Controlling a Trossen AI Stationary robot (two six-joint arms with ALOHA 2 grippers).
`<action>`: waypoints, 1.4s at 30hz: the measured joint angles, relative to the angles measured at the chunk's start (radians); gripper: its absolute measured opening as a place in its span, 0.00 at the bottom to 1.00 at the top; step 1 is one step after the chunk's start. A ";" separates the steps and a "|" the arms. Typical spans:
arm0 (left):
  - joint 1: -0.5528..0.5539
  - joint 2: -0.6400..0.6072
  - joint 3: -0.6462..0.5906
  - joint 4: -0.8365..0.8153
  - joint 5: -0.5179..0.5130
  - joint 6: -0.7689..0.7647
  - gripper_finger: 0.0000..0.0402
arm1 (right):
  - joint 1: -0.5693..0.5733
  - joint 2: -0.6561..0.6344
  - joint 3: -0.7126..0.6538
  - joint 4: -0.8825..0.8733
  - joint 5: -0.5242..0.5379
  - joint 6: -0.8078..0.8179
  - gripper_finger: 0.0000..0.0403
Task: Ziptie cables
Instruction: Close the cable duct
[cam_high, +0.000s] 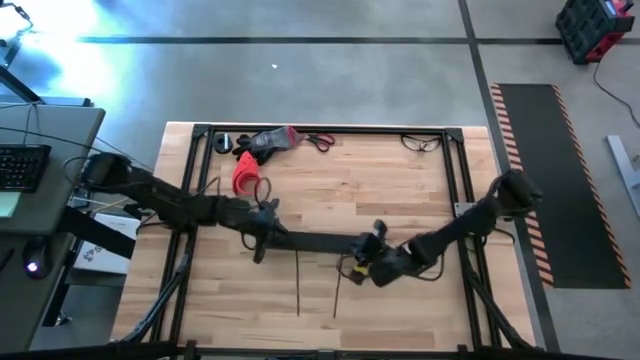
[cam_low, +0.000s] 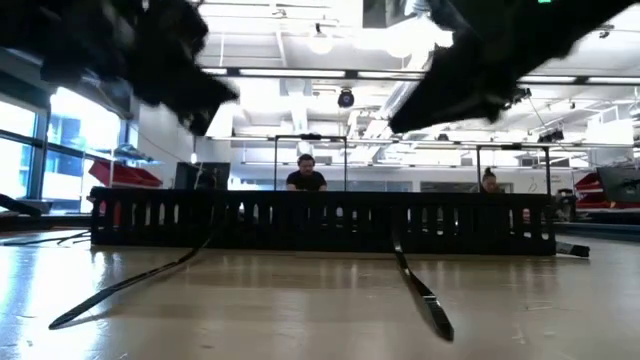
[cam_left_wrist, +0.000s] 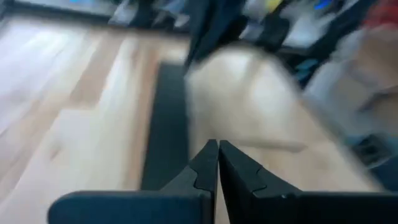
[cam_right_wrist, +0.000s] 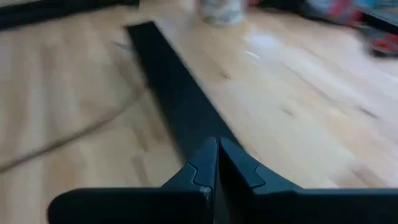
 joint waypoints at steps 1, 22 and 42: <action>0.009 -0.020 0.005 0.007 0.032 0.004 0.00 | -0.020 0.009 0.001 0.058 -0.046 -0.049 0.00; 0.014 0.239 0.005 0.056 0.070 -0.109 0.00 | -0.174 0.183 -0.004 0.318 -0.281 -0.321 0.00; -0.006 -0.234 -0.160 -0.480 -0.102 -0.254 0.00 | -0.093 0.058 -0.024 -0.178 -0.180 0.014 0.00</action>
